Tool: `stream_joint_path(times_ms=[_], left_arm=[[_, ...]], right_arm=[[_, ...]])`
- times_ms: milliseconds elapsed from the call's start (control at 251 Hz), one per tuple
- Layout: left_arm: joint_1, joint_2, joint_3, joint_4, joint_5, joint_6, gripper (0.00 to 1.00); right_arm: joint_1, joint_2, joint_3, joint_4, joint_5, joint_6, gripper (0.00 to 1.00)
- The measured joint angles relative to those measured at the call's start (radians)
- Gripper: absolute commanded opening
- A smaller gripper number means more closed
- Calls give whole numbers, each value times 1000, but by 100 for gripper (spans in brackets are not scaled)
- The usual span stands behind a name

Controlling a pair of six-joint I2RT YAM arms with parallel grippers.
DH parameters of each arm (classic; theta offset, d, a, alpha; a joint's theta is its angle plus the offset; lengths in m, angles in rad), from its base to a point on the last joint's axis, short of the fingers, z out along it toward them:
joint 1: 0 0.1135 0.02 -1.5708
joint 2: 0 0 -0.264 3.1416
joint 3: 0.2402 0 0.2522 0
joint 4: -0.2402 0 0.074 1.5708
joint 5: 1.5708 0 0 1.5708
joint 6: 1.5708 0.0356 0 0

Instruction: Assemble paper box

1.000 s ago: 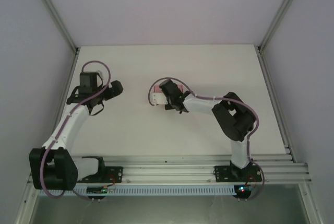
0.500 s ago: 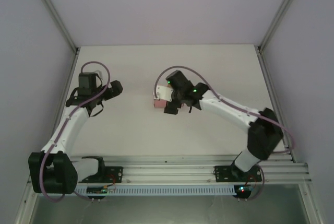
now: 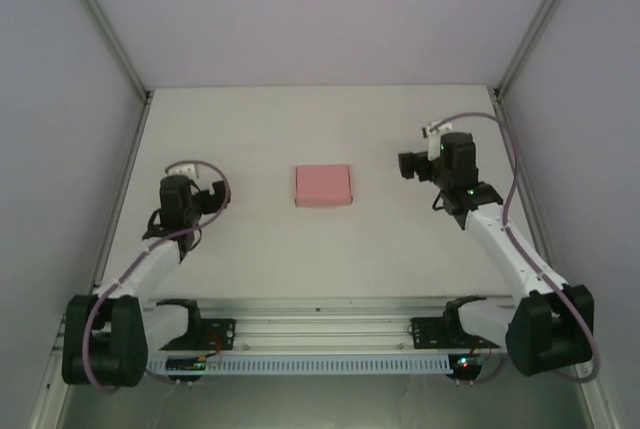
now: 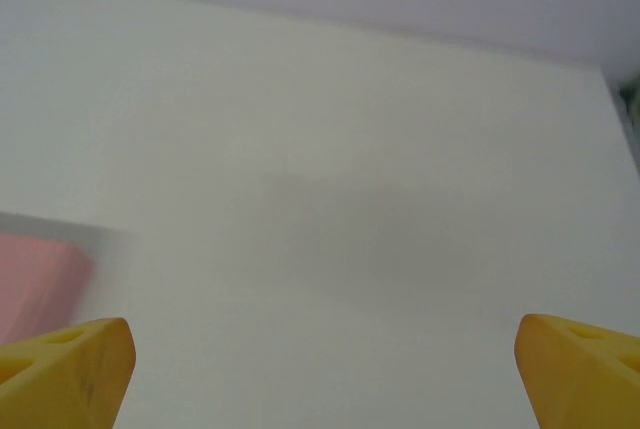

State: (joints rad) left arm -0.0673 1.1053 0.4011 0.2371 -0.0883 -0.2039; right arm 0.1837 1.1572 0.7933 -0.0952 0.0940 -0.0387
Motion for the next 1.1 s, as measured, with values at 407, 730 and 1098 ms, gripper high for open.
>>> stream_joint_path(times_ms=[407, 730, 1098], left_arm=[[9, 160, -121, 449, -31, 161, 100], [53, 439, -220, 940, 10, 211, 100], [105, 439, -58, 797, 3, 169, 100]], right_arm=[[-176, 198, -423, 585, -133, 39, 99], [-217, 383, -454, 917, -190, 45, 99], [-201, 386, -437, 948, -135, 58, 99]])
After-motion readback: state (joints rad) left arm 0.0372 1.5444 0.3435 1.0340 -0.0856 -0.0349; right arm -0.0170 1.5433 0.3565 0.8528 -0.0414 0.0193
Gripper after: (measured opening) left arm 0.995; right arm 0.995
